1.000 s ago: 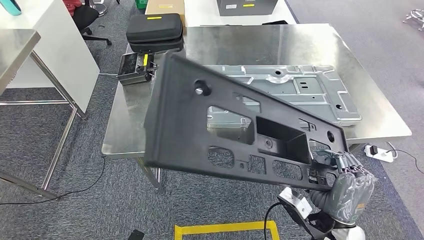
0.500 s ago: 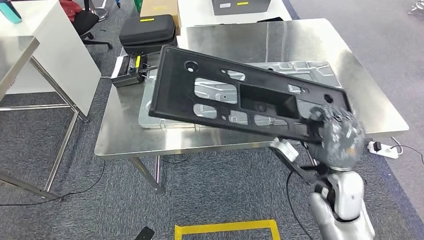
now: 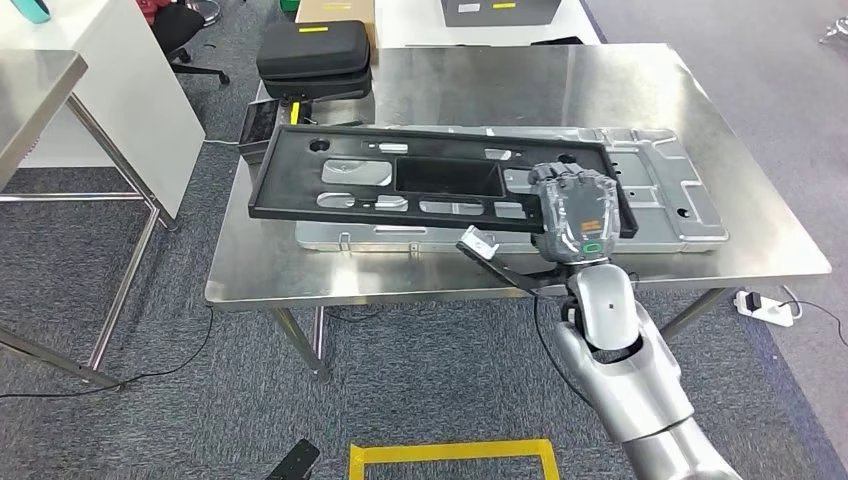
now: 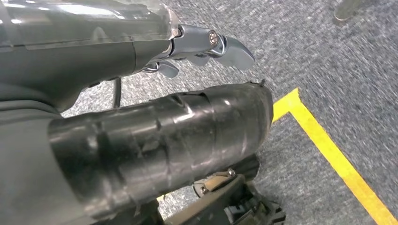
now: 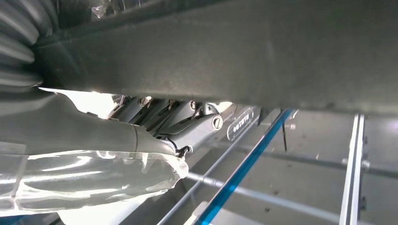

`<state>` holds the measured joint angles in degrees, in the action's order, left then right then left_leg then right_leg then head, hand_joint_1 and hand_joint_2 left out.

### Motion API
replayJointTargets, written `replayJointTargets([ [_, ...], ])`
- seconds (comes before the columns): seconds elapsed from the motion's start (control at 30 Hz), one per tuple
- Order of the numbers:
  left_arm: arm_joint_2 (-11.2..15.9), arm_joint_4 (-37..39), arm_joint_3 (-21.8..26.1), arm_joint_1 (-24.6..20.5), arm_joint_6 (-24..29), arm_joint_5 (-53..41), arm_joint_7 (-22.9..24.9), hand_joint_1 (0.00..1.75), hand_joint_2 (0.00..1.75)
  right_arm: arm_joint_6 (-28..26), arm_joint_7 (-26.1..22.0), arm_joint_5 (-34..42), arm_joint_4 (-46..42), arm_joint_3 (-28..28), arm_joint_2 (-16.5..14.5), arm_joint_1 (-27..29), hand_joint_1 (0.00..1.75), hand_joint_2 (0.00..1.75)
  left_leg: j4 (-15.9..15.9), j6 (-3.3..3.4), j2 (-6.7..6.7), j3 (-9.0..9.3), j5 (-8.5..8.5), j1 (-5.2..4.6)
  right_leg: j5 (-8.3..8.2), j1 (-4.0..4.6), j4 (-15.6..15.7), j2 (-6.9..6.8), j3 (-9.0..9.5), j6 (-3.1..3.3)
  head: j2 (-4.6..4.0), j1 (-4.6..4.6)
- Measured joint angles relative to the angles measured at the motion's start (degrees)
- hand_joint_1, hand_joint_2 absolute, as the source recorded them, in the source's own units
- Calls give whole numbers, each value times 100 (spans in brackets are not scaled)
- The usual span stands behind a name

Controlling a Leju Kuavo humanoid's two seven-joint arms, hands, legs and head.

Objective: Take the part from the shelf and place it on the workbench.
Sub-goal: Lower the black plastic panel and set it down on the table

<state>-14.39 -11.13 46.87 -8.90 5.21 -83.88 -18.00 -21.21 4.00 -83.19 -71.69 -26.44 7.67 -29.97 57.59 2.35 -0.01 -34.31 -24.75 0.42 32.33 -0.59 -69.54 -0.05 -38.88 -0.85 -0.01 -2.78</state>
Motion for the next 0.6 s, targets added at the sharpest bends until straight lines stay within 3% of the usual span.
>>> replayJointTargets([
  [0.07,-8,0,-21,1,-8,-1,3,0,0,22,20,-10,183,-70,-35,-70,164,175,15,4,-15,1,-12,0,116,-21,-520,-1,-290,-31,1,1],
  [0.1,-9,0,-31,2,-8,-1,5,0,0,33,21,-15,261,-96,-48,-105,164,175,30,1,-23,2,-24,2,10,-28,-492,-1,-303,-37,0,0],
  [0.17,-15,0,-52,1,-8,-2,8,0,0,46,22,-23,389,-134,-68,-190,164,175,74,-16,-38,9,-64,6,-418,-36,157,-5,-46,-20,1,-1],
  [0.23,-22,0,-75,-3,-8,-2,8,0,0,46,25,-28,474,-156,-86,-269,164,175,114,-53,-44,-5,-97,-12,-661,-8,799,-9,244,21,1,-1],
  [0.3,-25,0,-88,0,-11,-2,9,0,0,48,30,-30,532,-172,-106,-305,165,175,116,-102,-40,-26,-96,-27,-651,25,955,-2,314,60,1,2],
  [0.4,-25,-1,-110,-5,-20,-17,10,0,0,103,85,-90,632,-188,-147,-357,168,175,198,-185,-32,-54,-179,-27,-673,-15,1027,5,344,140,-1,4],
  [0.47,-25,0,-136,-16,-43,-41,21,0,0,186,192,-184,840,-240,-227,-501,169,175,672,-234,-31,-265,-456,-13,-685,-33,1061,2,371,207,0,4],
  [0.53,-25,0,-177,-26,-80,-78,48,0,0,257,320,-294,1172,-323,-350,-669,170,175,1422,-269,-30,-634,-761,-1,-682,-24,1057,5,372,241,1,4],
  [0.57,-25,0,-202,-29,-100,-98,68,0,0,279,379,-341,1349,-362,-419,-736,171,175,1669,-282,-30,-769,-806,5,-679,-20,1052,6,374,244,0,5],
  [0.6,-25,0,-227,-32,-115,-113,84,0,0,294,432,-371,1520,-396,-486,-800,171,175,1704,-290,-30,-807,-737,11,-675,-18,1045,9,375,246,-1,5],
])
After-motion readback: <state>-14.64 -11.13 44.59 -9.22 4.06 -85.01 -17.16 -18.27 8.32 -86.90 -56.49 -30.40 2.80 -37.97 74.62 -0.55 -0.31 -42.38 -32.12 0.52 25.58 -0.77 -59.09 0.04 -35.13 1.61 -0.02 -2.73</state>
